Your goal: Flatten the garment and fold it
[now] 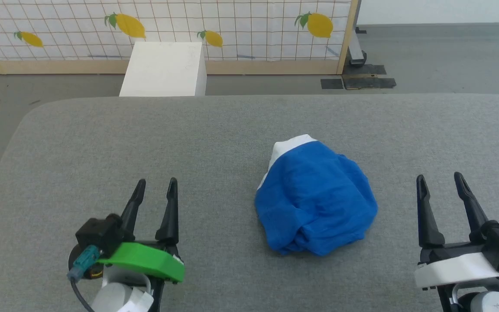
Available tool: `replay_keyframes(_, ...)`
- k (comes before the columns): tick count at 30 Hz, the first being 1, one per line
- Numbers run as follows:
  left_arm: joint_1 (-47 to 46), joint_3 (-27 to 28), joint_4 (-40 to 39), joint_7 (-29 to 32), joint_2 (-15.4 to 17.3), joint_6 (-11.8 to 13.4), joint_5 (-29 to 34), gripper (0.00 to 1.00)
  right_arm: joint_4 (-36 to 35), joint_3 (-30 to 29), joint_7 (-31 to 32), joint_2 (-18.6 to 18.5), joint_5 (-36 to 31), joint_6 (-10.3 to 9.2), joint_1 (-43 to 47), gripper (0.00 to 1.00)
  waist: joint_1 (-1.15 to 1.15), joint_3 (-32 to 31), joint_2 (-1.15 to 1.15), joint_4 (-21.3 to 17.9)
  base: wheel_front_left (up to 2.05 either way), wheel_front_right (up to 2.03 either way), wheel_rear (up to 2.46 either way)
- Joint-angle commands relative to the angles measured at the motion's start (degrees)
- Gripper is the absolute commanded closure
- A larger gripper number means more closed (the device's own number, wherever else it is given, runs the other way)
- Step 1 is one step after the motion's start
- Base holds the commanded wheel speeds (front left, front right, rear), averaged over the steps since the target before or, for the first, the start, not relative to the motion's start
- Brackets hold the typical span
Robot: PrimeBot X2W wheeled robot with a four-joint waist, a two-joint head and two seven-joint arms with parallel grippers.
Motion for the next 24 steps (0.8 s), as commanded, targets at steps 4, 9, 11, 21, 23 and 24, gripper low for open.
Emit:
replay_keyframes(4, 2.00, 0.89, -1.12, -0.21, -0.68, -0.82, 1.40, 0.00, 0.13, 0.25, -0.34, 0.01, -0.57, -0.08, 1.07, 0.00, 0.00, -0.04, 0.00, 0.18, 0.00, 0.00, 0.00)
replay_keyframes(9, 2.64, 1.61, -1.44, -0.21, -1.31, -1.06, 2.01, 0.00, 0.37, 0.43, -0.34, 0.01, -0.79, -0.08, 1.26, 0.00, 0.00, -0.09, 0.00, 0.28, 0.00, 0.00, 0.00)
replay_keyframes(11, 2.77, 1.74, -1.41, -0.21, -1.50, -1.12, 2.28, 0.00, 0.46, 0.50, -0.34, 0.01, -0.77, -0.08, 1.20, 0.00, 0.00, -0.10, 0.00, 0.27, 0.00, 0.00, 0.00)
replay_keyframes(21, 2.73, 2.03, -0.70, -0.21, -2.02, -1.24, 3.18, 0.00, 0.56, 0.70, -0.34, 0.01, -0.44, -0.08, 1.15, 0.00, 0.00, -0.14, 0.00, 0.35, 0.00, 0.00, 0.00)
replay_keyframes(23, 2.75, 2.01, -0.58, -0.21, -2.09, -1.24, 3.14, 0.00, 0.61, 0.79, -0.34, 0.01, -0.39, -0.08, 1.13, 0.00, 0.00, -0.21, 0.00, 0.31, 0.00, 0.00, 0.00)
replay_keyframes(24, 2.79, 1.95, -0.54, -0.21, -2.11, -1.25, 3.16, 0.00, 0.62, 0.82, -0.34, 0.01, -0.35, -0.08, 1.12, 0.00, 0.00, -0.23, 0.00, 0.28, 0.00, 0.00, 0.00)
